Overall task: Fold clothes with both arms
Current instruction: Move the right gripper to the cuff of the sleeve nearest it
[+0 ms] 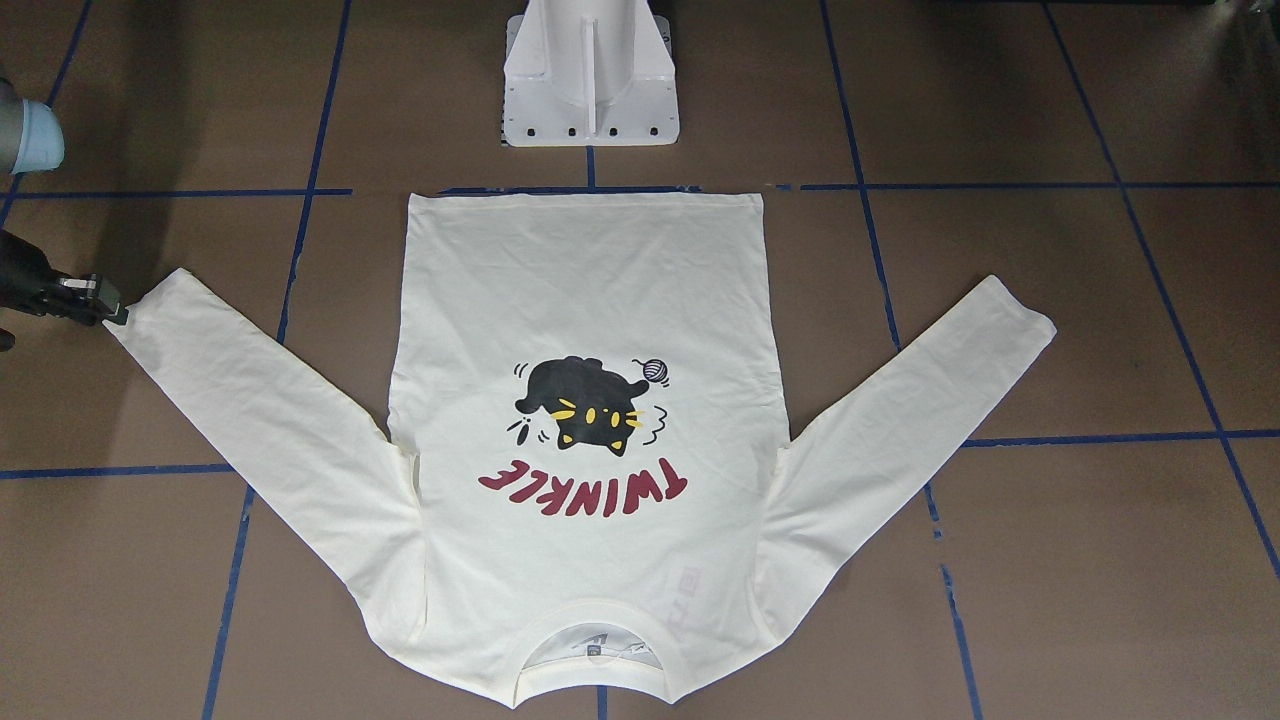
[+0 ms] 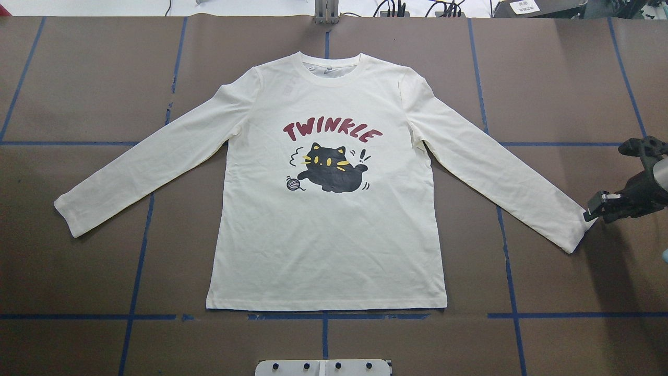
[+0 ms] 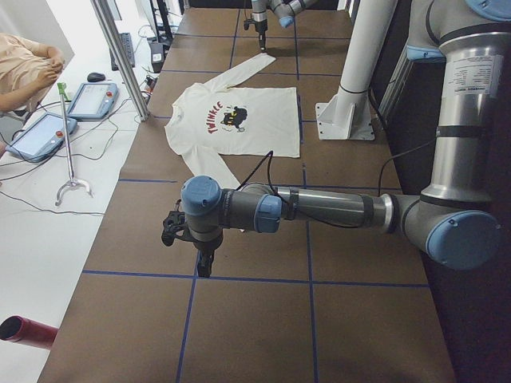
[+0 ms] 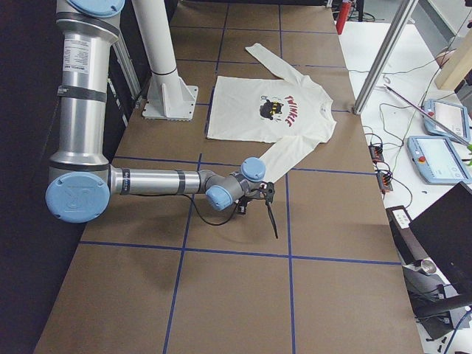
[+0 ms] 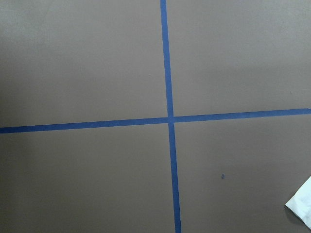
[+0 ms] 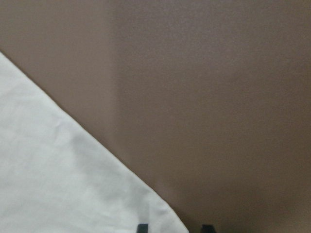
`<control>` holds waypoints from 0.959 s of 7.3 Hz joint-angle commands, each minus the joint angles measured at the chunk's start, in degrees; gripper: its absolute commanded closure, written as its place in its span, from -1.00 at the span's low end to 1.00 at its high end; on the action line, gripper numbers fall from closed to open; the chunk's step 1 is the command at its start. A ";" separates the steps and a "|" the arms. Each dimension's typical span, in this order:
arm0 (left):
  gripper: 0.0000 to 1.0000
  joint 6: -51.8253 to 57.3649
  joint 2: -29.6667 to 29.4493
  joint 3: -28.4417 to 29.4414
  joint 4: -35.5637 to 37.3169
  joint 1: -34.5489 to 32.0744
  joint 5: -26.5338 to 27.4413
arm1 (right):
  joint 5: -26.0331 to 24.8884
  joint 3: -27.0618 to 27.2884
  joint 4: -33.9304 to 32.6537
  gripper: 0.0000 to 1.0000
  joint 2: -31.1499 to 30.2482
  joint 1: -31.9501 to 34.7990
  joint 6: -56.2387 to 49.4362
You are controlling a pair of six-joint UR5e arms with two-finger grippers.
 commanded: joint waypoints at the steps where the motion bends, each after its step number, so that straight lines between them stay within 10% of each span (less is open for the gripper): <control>1: -1.00 0.00 0.00 -0.02 0.01 0.00 0.22 | 0.06 -1.05 -0.25 0.35 1.53 -0.43 0.03; 2: -1.00 0.00 0.00 -0.02 0.01 0.00 0.14 | 0.06 -1.05 -0.16 0.99 1.46 -0.34 0.03; 7: -1.00 0.00 -0.26 -0.37 0.01 0.00 -0.13 | 6.44 5.78 -0.86 1.00 4.50 0.70 8.67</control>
